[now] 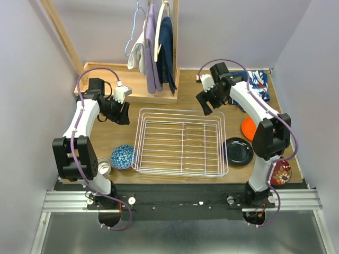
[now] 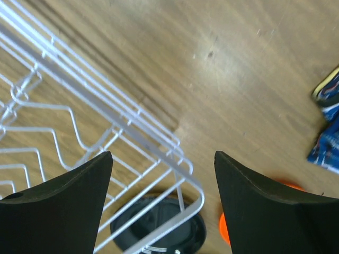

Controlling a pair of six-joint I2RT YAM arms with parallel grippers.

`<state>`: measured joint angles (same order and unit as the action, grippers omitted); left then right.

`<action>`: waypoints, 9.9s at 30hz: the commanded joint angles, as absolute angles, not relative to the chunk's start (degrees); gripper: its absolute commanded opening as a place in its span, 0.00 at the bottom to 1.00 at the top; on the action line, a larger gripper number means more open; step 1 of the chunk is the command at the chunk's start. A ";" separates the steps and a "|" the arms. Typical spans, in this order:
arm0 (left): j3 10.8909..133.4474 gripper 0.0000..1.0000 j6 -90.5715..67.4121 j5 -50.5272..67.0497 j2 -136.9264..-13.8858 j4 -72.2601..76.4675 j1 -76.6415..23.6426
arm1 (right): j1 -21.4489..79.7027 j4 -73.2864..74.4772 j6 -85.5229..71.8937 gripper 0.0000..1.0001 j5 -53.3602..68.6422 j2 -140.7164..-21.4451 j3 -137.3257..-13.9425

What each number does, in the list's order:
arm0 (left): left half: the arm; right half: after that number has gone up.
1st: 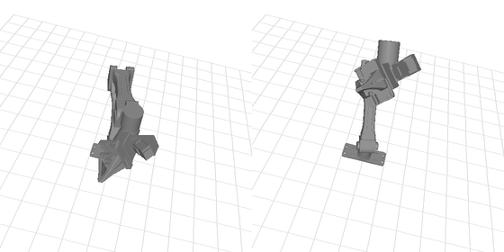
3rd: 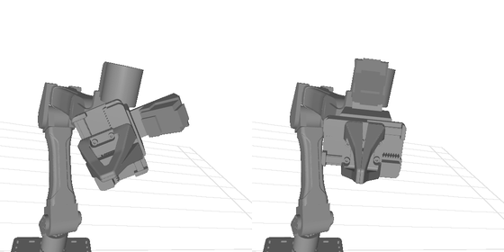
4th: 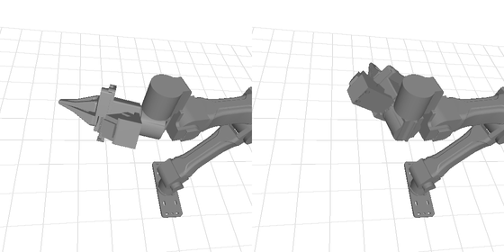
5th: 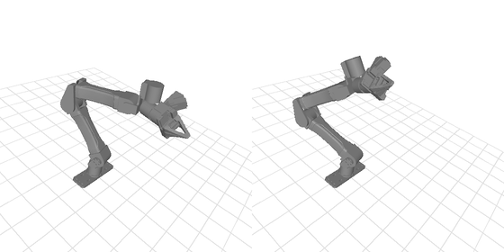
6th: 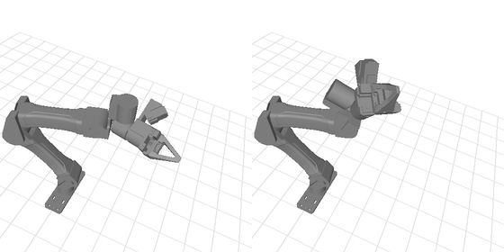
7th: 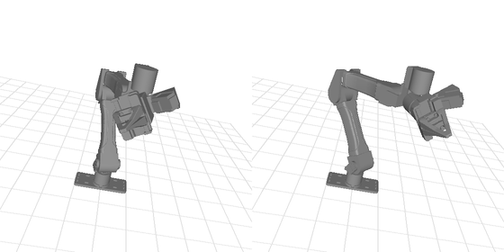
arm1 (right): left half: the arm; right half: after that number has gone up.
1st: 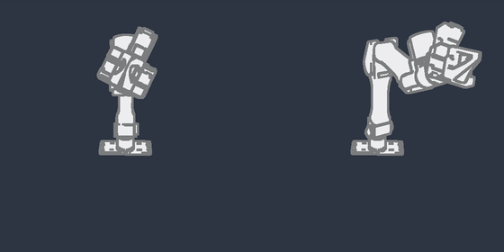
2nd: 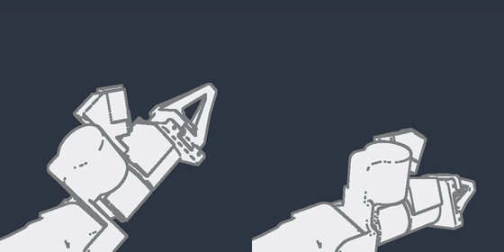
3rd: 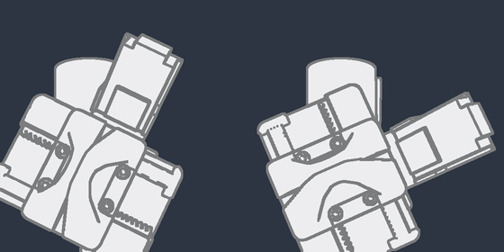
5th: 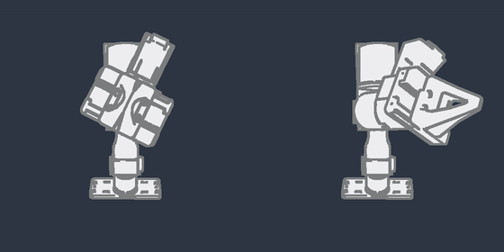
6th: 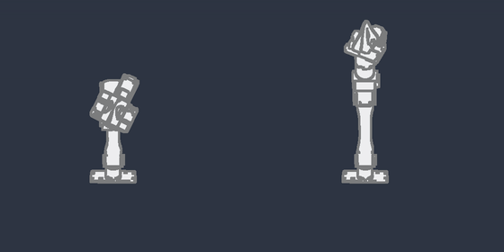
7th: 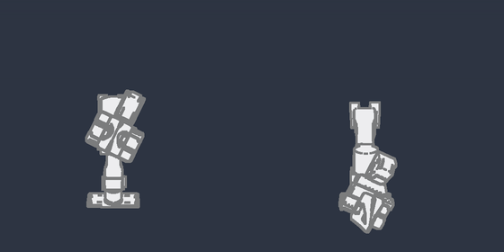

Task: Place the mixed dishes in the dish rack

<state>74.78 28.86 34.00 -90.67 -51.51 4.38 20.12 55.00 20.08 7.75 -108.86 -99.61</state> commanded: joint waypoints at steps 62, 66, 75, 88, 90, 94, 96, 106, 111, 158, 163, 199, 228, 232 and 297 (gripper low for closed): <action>68.23 0.51 24.54 22.08 -78.50 -41.33 1.41 | 34.01 57.74 -4.20 0.73 7.38 -113.82 -124.36; 61.45 0.54 21.27 16.45 -73.05 -33.86 1.41 | 38.83 57.04 -5.45 0.69 8.96 -114.34 -122.70; 57.66 0.56 16.70 9.23 -68.82 -33.84 2.55 | 49.12 55.81 -12.90 0.67 4.93 -118.47 -122.61; 59.77 0.58 17.05 10.64 -63.55 -39.37 5.54 | 55.72 56.16 -18.98 0.70 -3.07 -128.84 -127.79; 59.59 0.58 17.05 11.25 -62.85 -39.72 5.71 | 56.60 56.16 -18.98 0.66 -5.09 -129.90 -128.06; 59.15 0.58 16.96 13.36 -61.79 -40.25 5.63 | 57.74 56.51 -18.72 0.56 -6.15 -130.25 -127.62; 59.15 0.58 16.79 13.97 -61.52 -40.34 5.63 | 58.36 56.69 -18.63 0.43 -7.55 -129.29 -125.95; 58.62 0.58 18.54 16.78 -60.12 -40.34 5.71 | 58.97 58.27 -12.67 0.11 -6.33 -116.64 -108.73; 58.97 0.58 18.19 19.07 -60.12 -40.78 5.63 | 58.89 58.53 -5.73 0.01 -3.96 -110.83 -103.01; 60.55 0.68 35.51 21.90 -58.09 -60.45 5.54 | 45.97 58.96 49.05 0.53 -4.66 -82.08 -64.58; 63.11 0.68 42.77 10.76 -57.84 -74.14 5.63 | 45.97 63.37 39.30 0.72 -3.09 -83.32 -81.01; 51.68 0.62 45.81 12.04 -60.63 -86.58 2.11 | 45.97 57.92 28.56 1.00 -2.11 -79.80 -80.86; 54.92 0.06 32.37 3.43 -62.58 -87.89 -3.95 | 45.97 55.73 28.66 1.00 -3.78 -79.89 -80.24; 64.92 0.00 29.61 -3.06 -59.50 -88.07 -3.96 | 45.97 52.66 22.52 1.00 -2.55 -82.61 -82.00; 91.49 0.00 29.63 -28.30 -100.63 -5.97 -52.99 | 3.60 43.68 -59.15 1.00 57.05 -113.29 -100.52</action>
